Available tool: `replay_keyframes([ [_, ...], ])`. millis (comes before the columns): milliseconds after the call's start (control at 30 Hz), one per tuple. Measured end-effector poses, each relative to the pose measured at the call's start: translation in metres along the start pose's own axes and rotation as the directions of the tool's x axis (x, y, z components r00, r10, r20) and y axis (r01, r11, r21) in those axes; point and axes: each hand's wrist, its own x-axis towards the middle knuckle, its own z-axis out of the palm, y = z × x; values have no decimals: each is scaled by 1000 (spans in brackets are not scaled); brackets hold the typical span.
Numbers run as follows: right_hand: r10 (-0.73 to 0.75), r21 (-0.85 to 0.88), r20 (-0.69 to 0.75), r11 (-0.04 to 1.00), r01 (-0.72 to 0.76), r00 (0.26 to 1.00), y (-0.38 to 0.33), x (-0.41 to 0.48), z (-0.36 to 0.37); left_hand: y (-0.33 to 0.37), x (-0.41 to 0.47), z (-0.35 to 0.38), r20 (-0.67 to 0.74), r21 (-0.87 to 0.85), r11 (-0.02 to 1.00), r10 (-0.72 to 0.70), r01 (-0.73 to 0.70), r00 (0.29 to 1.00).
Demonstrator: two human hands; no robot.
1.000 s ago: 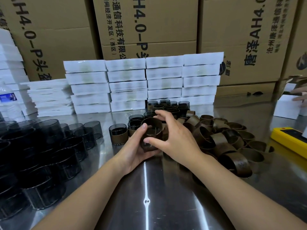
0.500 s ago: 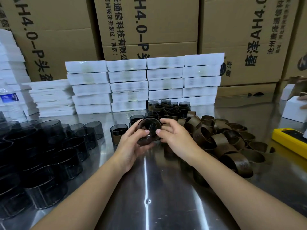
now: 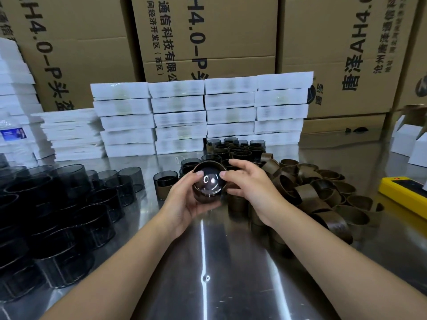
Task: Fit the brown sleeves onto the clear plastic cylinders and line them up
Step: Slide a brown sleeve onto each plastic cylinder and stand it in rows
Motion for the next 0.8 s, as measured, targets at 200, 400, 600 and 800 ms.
replay_keyframes([
  [200, 31, -118, 41, 993, -26, 999, 1, -1, 2, -1, -3, 6, 32, -36, 998, -43, 44, 999],
  [400, -46, -462, 48, 885, 63, 998, 3, -3, 3, -1, -5, 11, -20, 62, 997, -55, 56, 998],
  [600, -33, -531, 92, 844, 77, 995, 3, -4, 3, 0, -4, 14, -120, 84, 994, -59, 70, 991],
  [800, -41, -450, 133, 888, 98, 990, 0, -2, 4, 0, -3, 17, -169, 107, 994, -4, 23, 986],
])
